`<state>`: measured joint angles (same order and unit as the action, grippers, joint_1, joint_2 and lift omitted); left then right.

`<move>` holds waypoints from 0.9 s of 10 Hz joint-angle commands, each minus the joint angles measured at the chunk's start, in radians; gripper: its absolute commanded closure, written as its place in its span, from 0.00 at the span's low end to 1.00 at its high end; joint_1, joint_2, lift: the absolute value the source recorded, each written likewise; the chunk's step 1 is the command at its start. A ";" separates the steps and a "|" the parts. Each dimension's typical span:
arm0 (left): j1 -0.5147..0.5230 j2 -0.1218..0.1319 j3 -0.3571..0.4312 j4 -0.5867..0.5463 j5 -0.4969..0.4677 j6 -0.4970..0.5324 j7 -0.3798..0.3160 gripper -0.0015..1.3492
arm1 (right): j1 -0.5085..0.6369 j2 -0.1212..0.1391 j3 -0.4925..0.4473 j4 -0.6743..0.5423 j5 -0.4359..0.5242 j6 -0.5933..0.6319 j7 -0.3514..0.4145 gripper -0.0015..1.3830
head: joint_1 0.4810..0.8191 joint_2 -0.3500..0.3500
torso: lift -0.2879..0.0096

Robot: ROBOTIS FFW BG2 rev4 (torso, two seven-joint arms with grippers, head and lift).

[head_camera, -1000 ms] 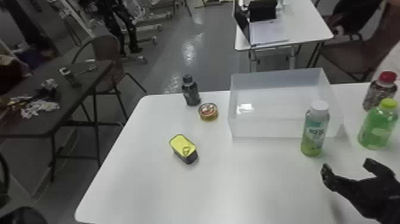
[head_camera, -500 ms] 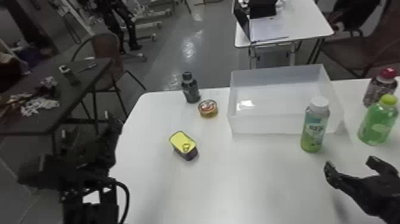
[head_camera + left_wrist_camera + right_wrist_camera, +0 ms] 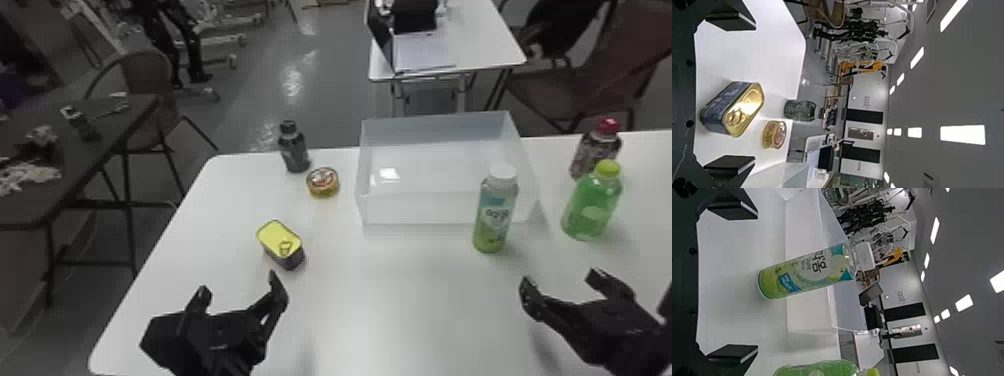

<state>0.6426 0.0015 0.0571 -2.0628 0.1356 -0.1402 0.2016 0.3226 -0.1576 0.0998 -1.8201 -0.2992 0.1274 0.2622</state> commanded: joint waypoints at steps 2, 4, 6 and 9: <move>0.014 -0.004 -0.106 0.081 0.010 -0.082 0.044 0.08 | 0.007 -0.003 -0.008 -0.005 0.002 -0.002 -0.001 0.07 | 0.63 0.78 | 0.53; -0.027 -0.004 -0.172 0.182 0.025 -0.206 0.062 0.08 | 0.013 -0.003 -0.008 -0.008 0.002 -0.002 -0.003 0.07 | 0.63 0.71 | 0.53; -0.054 0.034 -0.212 0.224 0.042 -0.234 0.105 0.08 | 0.006 -0.003 -0.008 -0.004 0.002 -0.002 -0.001 0.07 | 0.63 0.68 | 0.53; -0.061 0.034 -0.195 0.274 -0.044 -0.245 0.125 0.08 | 0.007 -0.003 -0.008 0.001 0.011 -0.009 -0.001 0.07 | 0.63 0.66 | 0.53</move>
<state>0.5800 0.0367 -0.1419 -1.7993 0.1088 -0.3802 0.3249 0.3287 -0.1611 0.0920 -1.8201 -0.2922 0.1195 0.2597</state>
